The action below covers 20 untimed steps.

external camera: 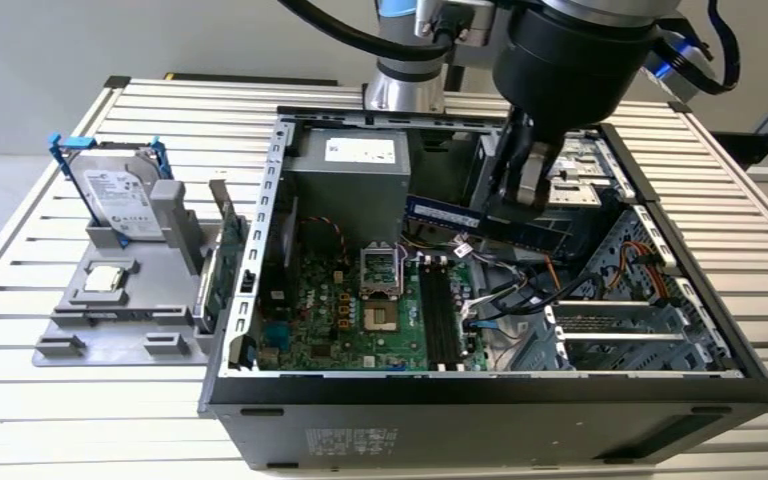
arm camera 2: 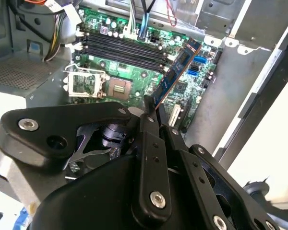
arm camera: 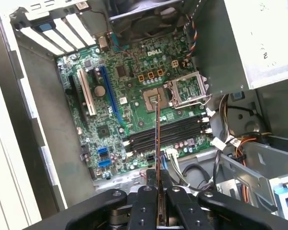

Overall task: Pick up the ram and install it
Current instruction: 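Insert the ram into the slot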

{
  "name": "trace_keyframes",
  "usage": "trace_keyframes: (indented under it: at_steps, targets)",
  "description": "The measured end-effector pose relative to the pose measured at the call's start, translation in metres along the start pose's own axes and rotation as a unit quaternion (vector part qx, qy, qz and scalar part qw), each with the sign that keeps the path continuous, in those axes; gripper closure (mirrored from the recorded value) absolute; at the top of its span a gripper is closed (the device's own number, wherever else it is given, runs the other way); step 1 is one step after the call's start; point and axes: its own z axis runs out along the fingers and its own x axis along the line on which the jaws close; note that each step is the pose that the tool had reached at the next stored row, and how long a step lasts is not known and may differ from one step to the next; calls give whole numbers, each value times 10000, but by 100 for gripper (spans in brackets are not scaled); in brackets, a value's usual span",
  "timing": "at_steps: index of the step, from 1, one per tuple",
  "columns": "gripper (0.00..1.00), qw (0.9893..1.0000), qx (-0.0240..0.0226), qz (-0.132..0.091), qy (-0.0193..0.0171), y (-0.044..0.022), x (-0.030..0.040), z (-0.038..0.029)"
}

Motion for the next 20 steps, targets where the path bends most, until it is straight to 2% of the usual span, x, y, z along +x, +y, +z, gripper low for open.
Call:
trace_keyframes:
  at_steps: [5,10,15,20]
  targets:
    - [100,9998,1,218,-8,-1,0,0]
    - [100,9990,2,444,-15,0,0,0]
    - [100,9978,4,665,-23,-1,0,0]
    - [100,9960,5,889,-31,-1,0,0]
